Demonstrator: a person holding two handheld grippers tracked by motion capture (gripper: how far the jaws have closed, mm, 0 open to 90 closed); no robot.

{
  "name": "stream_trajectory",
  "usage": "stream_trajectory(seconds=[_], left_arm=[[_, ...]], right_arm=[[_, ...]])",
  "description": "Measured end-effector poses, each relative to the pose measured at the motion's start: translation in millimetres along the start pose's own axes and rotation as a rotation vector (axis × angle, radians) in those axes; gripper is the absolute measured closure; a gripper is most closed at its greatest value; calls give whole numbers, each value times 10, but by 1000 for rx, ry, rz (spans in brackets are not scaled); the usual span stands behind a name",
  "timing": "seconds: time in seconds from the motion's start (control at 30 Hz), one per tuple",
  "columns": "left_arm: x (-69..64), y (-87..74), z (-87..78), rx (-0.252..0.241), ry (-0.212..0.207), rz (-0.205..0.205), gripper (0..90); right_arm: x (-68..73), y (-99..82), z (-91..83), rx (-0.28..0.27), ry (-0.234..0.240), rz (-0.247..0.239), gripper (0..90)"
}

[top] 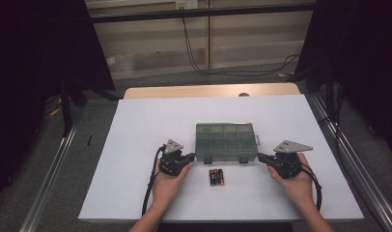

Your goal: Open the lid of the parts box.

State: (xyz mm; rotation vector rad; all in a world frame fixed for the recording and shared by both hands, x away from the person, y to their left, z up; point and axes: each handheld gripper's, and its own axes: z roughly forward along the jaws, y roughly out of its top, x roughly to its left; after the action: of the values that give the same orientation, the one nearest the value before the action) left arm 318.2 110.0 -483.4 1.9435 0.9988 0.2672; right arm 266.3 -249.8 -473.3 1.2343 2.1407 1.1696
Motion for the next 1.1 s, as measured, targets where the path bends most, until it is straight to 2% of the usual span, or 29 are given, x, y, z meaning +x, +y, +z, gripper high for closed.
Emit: stream_trajectory(seconds=[0.2,0.3,0.37,0.43,0.53,0.6,0.63,0.73,0.77,0.83,0.87,0.9,1.07,1.1], left_arm=[[10,3,-19,-22,-20,4,900],[18,7,-32,-28,-16,3,900],[14,10,-35,-44,-23,-15,900],[28,20,-59,-44,-33,-7,900],[15,46,-88,-76,-51,-35,900],[9,76,-117,-76,-56,-14,900],[-3,92,-128,-77,-57,-11,900],[-45,130,-134,-98,-62,-7,900],[-43,147,-138,-89,-61,10,900],[-50,185,-134,-103,-58,7,900],[-57,207,-130,-122,-59,-10,900],[-44,233,-142,-122,-56,4,900],[-60,327,-177,-156,-50,10,900],[-71,340,-169,-168,-52,-1,900]], right_arm=[[-5,29,-27,-29,6,9,900],[-11,42,-39,-48,12,23,900],[-17,54,-50,-65,19,28,900],[-20,67,-60,-79,15,33,900],[-35,93,-66,-95,16,29,900],[-29,117,-69,-101,16,36,900],[-31,128,-67,-108,17,30,900],[-30,164,-69,-124,34,51,900],[-29,177,-72,-128,27,48,900],[-25,205,-71,-137,24,45,900],[-27,217,-70,-141,23,48,900],[-24,231,-69,-145,23,56,900],[-11,297,-53,-157,19,57,900],[-11,313,-46,-162,20,53,900]])
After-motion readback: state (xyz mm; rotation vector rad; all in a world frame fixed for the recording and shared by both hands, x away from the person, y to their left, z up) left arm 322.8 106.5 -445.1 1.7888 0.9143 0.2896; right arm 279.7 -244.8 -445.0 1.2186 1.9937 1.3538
